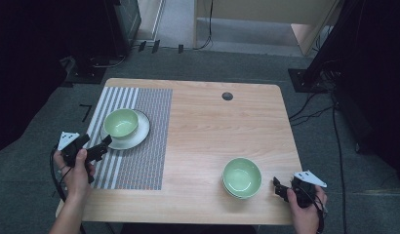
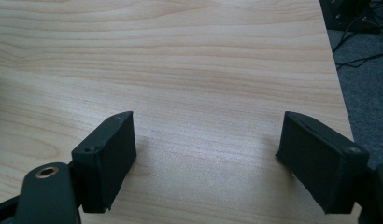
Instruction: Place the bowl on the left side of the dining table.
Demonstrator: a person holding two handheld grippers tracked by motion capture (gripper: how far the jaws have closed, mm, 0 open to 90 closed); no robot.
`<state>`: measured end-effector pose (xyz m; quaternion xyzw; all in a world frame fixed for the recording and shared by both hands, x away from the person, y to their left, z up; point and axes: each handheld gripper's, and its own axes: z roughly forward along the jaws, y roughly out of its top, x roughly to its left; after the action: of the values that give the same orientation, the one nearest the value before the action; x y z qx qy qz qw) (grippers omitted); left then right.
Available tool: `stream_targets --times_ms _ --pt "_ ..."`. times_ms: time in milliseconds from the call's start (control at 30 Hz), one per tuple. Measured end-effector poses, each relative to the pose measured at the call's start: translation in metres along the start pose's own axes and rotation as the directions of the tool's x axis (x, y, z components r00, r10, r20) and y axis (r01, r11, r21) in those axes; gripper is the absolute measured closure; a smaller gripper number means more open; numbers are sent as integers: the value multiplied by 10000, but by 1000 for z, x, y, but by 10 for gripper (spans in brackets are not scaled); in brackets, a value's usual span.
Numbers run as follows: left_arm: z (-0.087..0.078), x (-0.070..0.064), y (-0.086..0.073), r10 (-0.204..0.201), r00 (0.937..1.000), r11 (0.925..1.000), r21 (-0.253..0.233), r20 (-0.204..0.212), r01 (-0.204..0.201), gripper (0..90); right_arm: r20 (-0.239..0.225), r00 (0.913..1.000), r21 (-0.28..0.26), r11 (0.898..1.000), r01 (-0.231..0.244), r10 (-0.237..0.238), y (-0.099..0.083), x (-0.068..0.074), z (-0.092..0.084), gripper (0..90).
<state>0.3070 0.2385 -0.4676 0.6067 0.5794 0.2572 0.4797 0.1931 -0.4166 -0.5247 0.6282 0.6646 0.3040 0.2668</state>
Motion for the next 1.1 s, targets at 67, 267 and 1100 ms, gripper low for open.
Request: stream_targets --times_ms 67,267,1100 --pt "-2 -1 -2 105 9999 9999 -5 -10 -105 87 -1 10000 -1 10000 2 -2 0 0 0 189" --pt "-7 -1 -8 183 9998 9998 -6 -21 -183 87 0 10000 0 10000 1 -1 0 0 0 189" --pt "-24 6 -36 535 9985 9978 387 -60 -533 87 0 10000 0 10000 -3 3 0 0 0 189"
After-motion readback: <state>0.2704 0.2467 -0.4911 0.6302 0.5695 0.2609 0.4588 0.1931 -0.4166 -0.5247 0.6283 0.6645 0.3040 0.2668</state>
